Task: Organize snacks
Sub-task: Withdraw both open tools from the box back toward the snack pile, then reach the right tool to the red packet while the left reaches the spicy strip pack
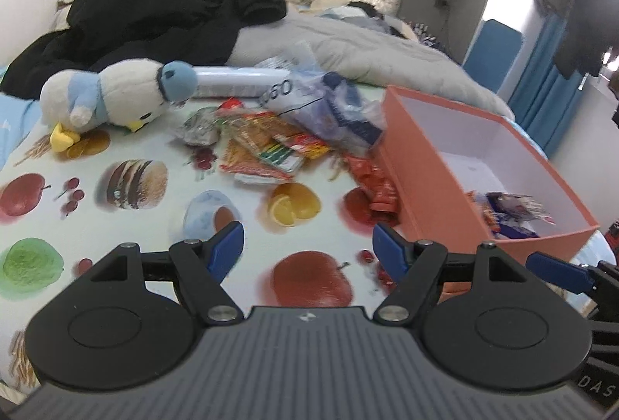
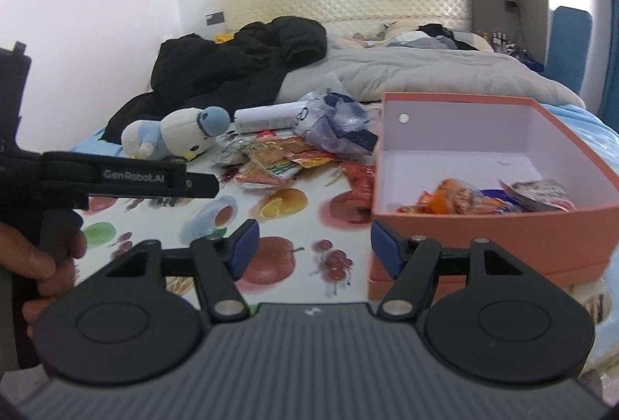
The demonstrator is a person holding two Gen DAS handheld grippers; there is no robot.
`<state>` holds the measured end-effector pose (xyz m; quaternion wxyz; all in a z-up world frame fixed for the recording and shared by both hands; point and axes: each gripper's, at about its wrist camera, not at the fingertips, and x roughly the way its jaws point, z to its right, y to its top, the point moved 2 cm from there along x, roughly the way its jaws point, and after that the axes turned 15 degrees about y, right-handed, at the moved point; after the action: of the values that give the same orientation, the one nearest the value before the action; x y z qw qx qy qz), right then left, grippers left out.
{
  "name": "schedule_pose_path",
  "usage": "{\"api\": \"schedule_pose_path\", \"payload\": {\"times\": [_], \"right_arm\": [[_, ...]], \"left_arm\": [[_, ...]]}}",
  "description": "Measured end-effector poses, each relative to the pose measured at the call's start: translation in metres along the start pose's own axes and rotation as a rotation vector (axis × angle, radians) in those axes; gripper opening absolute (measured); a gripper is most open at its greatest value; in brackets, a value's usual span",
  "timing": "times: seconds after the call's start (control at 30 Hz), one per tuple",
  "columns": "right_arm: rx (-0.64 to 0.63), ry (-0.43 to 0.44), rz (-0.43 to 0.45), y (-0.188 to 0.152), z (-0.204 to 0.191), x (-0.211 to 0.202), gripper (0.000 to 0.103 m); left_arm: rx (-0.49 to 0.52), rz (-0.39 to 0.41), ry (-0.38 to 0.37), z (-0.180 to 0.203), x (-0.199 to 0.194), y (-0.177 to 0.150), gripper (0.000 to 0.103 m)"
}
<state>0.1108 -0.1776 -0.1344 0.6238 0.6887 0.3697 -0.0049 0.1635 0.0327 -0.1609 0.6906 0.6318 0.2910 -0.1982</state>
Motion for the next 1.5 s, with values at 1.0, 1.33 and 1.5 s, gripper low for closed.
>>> {"api": "schedule_pose_path", "payload": {"times": [1.0,1.33,1.5], "right_arm": [[-0.509,-0.406,-0.294,-0.024,0.014,0.220,0.038],[-0.697,-0.531,-0.295,-0.040,0.022,0.236,0.038],[-0.702,-0.543,-0.292,-0.042,0.025,0.243,0.025]], "left_arm": [[-0.560,-0.362,-0.228,-0.055,0.229,0.028,0.062],[-0.724,-0.403,-0.272,-0.052,0.260,0.021,0.027],[-0.777,-0.417,-0.283,-0.053,0.268,0.014,0.007]]}}
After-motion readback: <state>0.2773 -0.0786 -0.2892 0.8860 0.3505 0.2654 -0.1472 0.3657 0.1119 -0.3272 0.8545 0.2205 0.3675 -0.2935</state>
